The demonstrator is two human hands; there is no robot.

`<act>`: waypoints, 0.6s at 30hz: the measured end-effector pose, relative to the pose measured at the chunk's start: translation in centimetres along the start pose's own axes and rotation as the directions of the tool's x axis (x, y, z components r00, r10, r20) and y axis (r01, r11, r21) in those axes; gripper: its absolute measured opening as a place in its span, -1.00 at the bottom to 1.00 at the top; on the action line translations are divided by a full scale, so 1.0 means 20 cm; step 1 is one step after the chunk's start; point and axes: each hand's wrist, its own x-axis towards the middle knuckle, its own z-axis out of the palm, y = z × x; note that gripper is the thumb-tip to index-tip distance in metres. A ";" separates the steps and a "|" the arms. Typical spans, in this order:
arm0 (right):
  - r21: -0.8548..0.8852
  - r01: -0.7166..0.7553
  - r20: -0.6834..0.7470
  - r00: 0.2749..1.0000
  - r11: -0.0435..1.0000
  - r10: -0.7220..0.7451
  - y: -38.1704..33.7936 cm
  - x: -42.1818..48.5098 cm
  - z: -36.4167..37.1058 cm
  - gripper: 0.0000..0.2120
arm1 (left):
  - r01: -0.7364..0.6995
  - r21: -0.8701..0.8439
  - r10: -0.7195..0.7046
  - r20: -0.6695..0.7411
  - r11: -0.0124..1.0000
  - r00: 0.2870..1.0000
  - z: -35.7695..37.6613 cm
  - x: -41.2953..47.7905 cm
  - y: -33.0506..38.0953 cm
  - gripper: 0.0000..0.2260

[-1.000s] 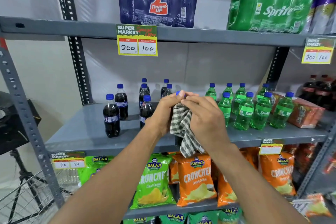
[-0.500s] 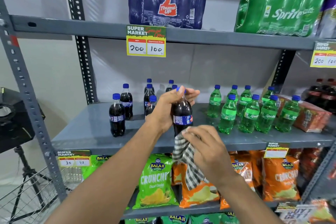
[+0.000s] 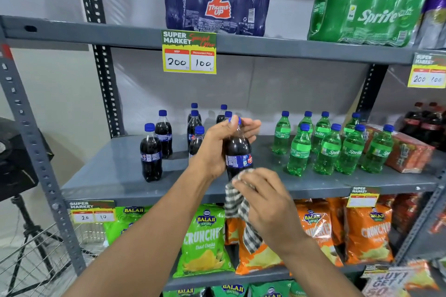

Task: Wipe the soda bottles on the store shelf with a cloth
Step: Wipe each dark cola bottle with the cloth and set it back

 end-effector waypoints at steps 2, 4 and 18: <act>0.027 -0.014 0.016 1.000 1.000 0.014 0.01 -0.06 0.02 -0.65 | -0.009 0.013 0.009 -0.001 1.000 1.000 0.00 0.01 0.02 -0.71; 0.065 -0.071 -0.002 0.997 0.995 0.071 0.03 -0.07 0.02 -0.63 | -0.010 0.019 0.010 0.012 1.000 1.000 0.00 0.01 0.02 -0.72; -0.012 -0.073 -0.172 0.983 0.997 0.070 0.07 0.20 -0.03 -0.70 | 0.045 -0.037 -0.042 0.064 0.998 0.997 0.03 0.00 -0.02 -0.70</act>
